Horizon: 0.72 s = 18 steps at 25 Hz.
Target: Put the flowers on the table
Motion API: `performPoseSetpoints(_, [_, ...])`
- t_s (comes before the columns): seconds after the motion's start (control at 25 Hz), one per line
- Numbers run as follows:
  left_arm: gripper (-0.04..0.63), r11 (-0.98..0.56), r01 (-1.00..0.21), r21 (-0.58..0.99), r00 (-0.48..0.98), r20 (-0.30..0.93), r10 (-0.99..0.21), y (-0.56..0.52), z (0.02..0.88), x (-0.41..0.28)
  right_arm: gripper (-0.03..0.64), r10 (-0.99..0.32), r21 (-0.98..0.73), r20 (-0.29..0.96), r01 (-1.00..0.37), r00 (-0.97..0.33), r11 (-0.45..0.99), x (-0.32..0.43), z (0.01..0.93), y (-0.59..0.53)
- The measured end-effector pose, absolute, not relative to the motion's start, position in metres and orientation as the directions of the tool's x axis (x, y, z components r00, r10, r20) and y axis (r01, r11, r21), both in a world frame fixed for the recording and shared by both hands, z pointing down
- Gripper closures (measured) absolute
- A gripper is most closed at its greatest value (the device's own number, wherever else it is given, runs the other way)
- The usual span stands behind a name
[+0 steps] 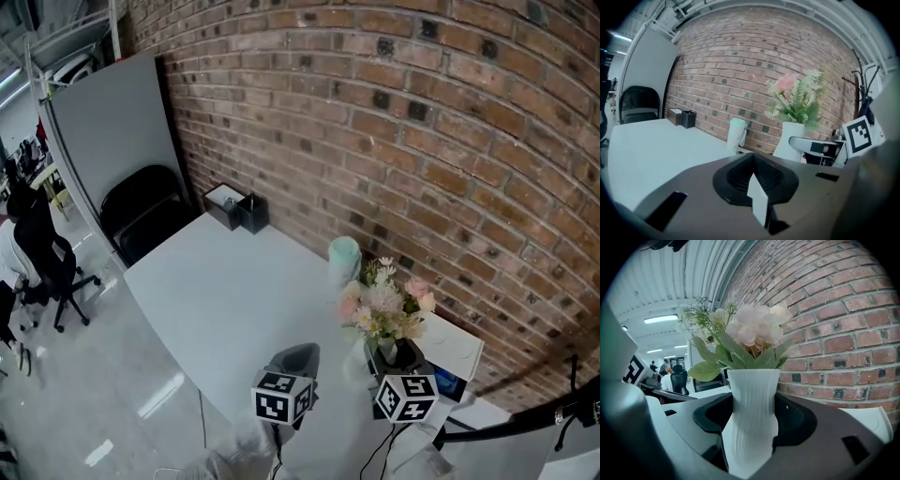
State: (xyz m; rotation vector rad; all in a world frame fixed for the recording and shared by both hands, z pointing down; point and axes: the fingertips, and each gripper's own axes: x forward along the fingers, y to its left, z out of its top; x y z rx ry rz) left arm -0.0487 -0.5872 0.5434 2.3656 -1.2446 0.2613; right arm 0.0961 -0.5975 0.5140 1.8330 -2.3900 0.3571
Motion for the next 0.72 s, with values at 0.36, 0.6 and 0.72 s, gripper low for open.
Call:
performPoseSetpoints(0.36, [0.588,-0.47,-0.817,0.334,0.574,0.391,-0.719,-0.618,0.57,-0.037,0.341,-0.938,-0.116,0.248,-0.969,-0.241,0.219,0.104,0.534,-0.638])
performPoseSetpoints(0.6, [0.588,-0.436,-0.822,0.368,0.562,0.395,-0.727,-0.624,0.578,-0.041,0.341,-0.939,-0.066,0.244,-0.971,-0.24,0.231,0.102,0.532,-0.65])
performPoseSetpoints(0.72, [0.588,-0.425,-0.825,0.373,0.557,0.402,-0.727,-0.625,0.583,-0.043,0.341,-0.935,-0.049,0.25,-0.968,-0.252,0.248,0.097,0.533,-0.647])
